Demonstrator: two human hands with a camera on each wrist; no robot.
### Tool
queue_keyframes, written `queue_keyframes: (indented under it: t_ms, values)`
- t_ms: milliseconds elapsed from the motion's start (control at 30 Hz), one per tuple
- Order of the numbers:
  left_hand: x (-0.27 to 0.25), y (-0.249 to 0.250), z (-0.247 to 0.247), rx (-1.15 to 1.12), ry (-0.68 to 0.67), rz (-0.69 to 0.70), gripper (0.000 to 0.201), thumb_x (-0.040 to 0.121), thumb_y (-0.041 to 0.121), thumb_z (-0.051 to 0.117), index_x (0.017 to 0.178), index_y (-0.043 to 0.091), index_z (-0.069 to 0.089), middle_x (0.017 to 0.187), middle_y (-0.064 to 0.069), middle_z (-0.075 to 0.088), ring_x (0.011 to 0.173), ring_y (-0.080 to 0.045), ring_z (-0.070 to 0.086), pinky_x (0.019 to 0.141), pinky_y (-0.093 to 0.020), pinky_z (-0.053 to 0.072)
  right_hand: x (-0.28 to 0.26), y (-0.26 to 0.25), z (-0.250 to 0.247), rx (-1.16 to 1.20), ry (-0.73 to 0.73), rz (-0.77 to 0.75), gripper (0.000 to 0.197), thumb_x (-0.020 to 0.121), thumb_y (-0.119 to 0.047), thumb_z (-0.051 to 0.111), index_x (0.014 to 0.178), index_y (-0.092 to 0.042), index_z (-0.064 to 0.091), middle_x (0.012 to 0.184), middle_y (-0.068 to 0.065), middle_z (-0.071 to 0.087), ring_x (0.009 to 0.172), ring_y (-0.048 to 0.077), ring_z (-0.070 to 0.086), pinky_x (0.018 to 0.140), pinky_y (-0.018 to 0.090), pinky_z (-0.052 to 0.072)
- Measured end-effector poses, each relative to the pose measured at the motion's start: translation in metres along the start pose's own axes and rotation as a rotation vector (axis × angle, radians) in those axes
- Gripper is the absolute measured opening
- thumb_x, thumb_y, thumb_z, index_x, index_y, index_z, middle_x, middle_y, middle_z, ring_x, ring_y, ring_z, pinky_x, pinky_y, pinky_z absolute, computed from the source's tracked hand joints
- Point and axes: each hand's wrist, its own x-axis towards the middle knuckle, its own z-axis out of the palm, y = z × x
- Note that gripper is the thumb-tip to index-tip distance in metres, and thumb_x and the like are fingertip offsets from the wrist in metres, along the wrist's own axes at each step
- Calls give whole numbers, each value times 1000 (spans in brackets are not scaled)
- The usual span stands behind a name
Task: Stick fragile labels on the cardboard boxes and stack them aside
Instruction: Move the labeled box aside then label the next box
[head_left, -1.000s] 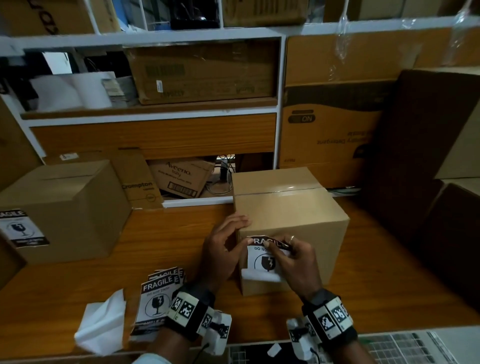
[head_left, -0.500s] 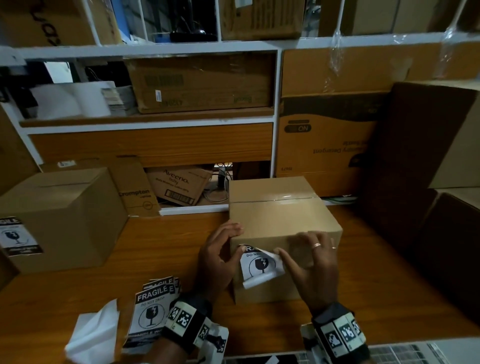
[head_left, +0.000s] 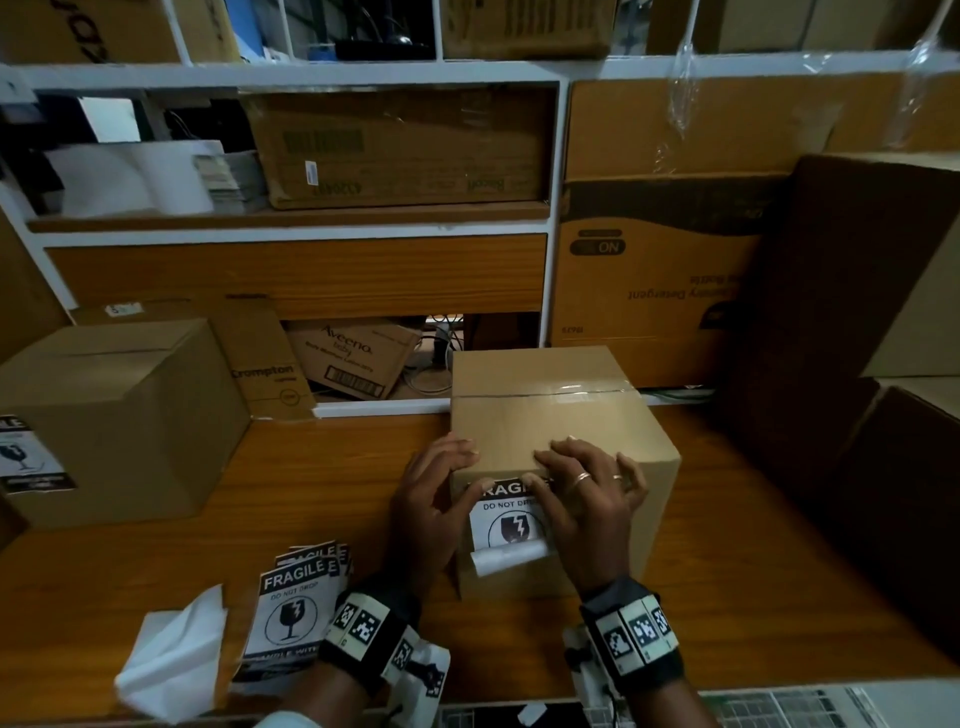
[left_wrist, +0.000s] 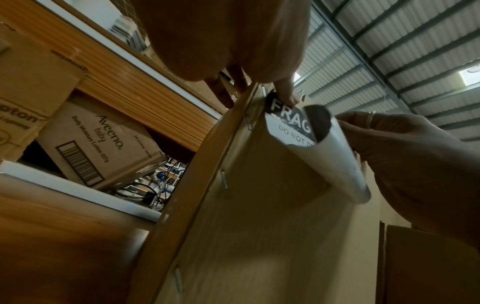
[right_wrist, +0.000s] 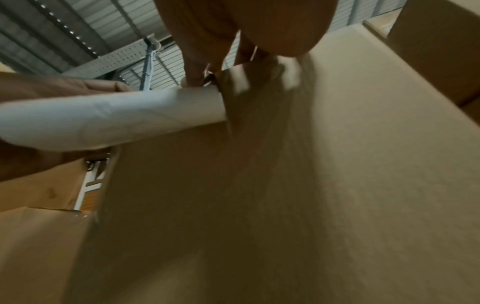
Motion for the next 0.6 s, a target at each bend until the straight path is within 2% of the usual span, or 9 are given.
queue_keyframes:
  t_ms: [100,200,300,367,500,600]
  values:
    - [-4,-3,-2,-29,-30,11,30,94,27,61,113,6,70,130,2,65,132,-2,51,111,-19,40,-1,15,-5,13,6,-112,28,93,-36,65,115,-22,77,125,-4,70,120,12,61,105,44,27]
    - [-9,-6,-3,-38,-73,17,31,100,22,52,124,8,65,139,3,59,139,-8,47,115,-22,36,0,22,-9,27,-2,-172,28,96,-31,65,121,-22,75,131,-6,67,126,9,58,105,41,27]
    - [-13,-10,1,-38,-87,41,37,101,17,48,133,2,58,147,-6,53,147,-15,39,121,-29,30,-1,25,-8,-3,-58,-166,36,95,-35,66,128,-23,70,137,-5,63,132,13,54,109,41,24]
    - [-17,-12,4,-26,-116,79,45,97,17,56,138,1,51,153,-9,47,151,-18,32,124,-33,26,-5,28,-10,-110,-176,-208,55,90,-45,69,140,-24,58,145,-1,55,139,18,46,117,42,17]
    - [-26,-22,7,103,-184,117,96,69,18,91,148,11,36,160,0,29,155,-17,20,126,-29,17,-11,36,-18,-296,-365,-305,108,66,-49,91,154,-21,34,156,4,36,147,26,29,125,46,2]
    - [-26,-29,4,211,-244,156,117,60,28,98,153,13,28,163,-1,21,156,-19,15,127,-30,15,-9,39,-18,-351,-436,-310,125,55,-50,94,157,-20,28,157,7,33,149,28,26,126,46,-3]
